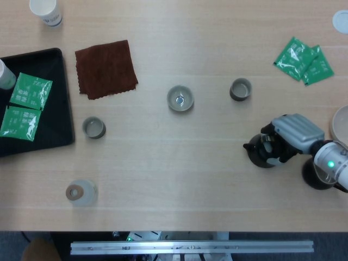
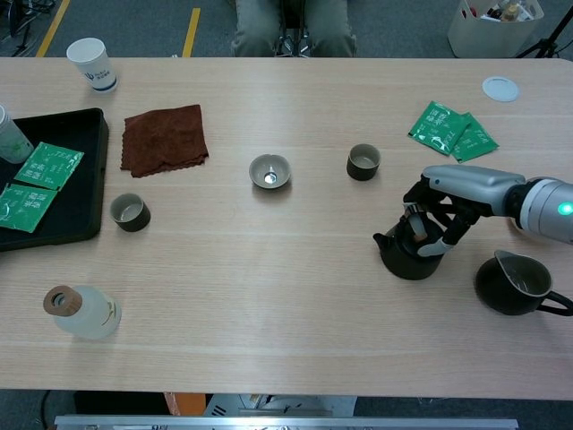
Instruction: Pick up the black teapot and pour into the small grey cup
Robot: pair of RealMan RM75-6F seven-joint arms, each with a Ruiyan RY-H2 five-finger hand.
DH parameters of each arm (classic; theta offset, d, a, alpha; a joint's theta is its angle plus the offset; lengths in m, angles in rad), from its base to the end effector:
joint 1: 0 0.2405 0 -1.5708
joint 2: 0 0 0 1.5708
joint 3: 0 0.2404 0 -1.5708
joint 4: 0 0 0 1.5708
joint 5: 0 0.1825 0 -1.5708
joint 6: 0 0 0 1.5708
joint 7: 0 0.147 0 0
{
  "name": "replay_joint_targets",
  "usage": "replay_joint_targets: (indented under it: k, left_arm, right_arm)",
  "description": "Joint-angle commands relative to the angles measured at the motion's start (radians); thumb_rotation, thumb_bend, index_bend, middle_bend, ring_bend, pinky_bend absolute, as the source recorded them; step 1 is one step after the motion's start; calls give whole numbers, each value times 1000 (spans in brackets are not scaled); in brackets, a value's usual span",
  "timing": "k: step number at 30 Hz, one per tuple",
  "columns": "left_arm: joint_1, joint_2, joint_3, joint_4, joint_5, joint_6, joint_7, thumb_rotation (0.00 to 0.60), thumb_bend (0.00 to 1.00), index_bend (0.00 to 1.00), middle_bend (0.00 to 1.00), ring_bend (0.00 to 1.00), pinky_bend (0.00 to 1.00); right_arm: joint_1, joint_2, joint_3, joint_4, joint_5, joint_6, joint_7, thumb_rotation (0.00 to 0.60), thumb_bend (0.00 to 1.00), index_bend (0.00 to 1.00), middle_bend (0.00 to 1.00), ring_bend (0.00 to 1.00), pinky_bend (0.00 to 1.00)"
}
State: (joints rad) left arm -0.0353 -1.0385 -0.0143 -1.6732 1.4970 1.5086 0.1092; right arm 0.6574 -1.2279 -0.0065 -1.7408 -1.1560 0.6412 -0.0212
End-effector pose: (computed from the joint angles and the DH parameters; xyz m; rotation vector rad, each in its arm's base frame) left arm -0.2903 0.1594 0.1946 -1.4027 -0.8449 -0.7628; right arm -0.1999 -0.2535 0.0311 2.0368 -1.4766 0.5943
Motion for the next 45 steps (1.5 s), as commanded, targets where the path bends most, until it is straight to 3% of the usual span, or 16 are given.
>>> replay_joint_targets:
  k: [1, 24, 29, 36, 45]
  left_arm:
    - [1, 1, 0, 0, 0, 2, -1, 600, 294, 208, 225, 165, 82]
    - [2, 3, -1, 4, -3, -2, -5, 600, 294, 208, 226, 165, 82]
    - [0, 4, -1, 3, -2, -4, -3, 600, 294, 208, 226, 165, 82]
    - [-3, 7, 0, -1, -2, -9, -1, 600, 294, 208, 226, 165, 82]
    - [-4, 7, 2, 1, 3, -10, -3, 600, 293, 209, 226, 165, 82]
  right_arm:
    - [7, 3, 5, -3, 13, -20, 25, 599, 139, 640, 720, 720, 287]
    - [13, 65, 99, -37, 55, -96, 294, 600, 95, 810, 894, 889, 287]
    - [9, 66, 103, -34, 55, -71, 286, 563, 4, 817, 923, 920, 287]
    - [20, 71, 96, -31, 82, -33, 220, 474, 0, 829, 962, 958, 287]
    - [41, 106, 97, -61, 143, 30, 113, 477, 1, 892, 979, 974, 287]
